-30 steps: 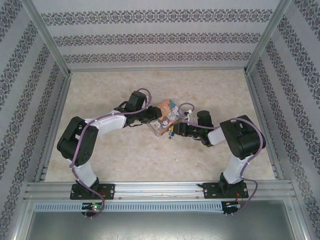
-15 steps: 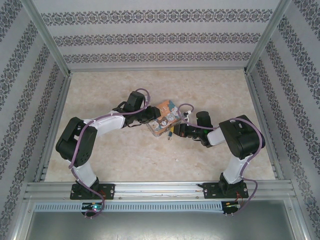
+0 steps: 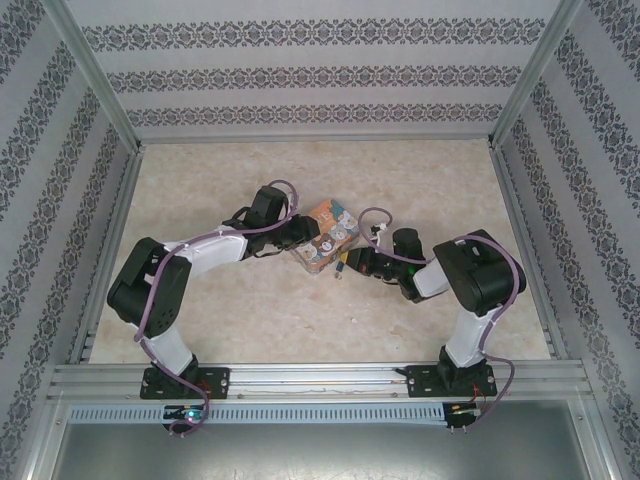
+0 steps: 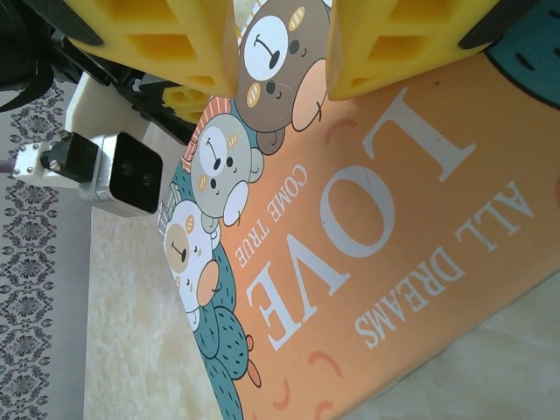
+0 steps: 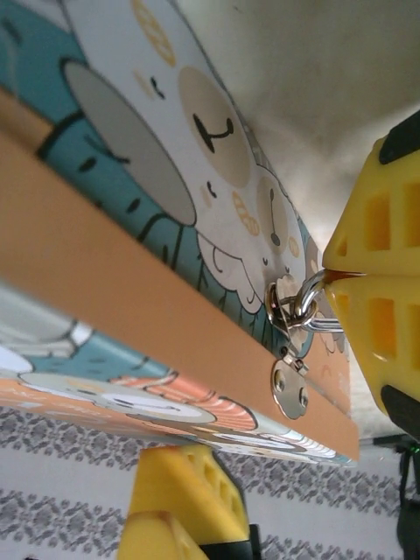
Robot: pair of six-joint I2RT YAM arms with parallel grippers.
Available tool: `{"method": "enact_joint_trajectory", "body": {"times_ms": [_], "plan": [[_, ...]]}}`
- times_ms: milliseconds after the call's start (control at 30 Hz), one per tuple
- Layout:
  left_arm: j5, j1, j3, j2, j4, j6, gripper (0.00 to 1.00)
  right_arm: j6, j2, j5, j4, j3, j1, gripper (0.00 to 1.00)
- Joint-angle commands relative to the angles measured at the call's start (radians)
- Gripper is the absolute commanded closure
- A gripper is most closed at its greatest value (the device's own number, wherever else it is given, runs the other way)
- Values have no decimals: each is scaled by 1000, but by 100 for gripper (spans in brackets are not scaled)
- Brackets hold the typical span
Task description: Unlock a padlock with a key
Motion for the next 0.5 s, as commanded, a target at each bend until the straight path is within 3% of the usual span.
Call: {"method": "enact_joint_trajectory", "body": {"times_ms": [0,467], "plan": [[14,6,-45,-1,-38,-27,68,137,31,78,182,-15,21,100],[19,6,-53,-6,-27,-27,68,326,87,242,314,-29,78,100]]}}
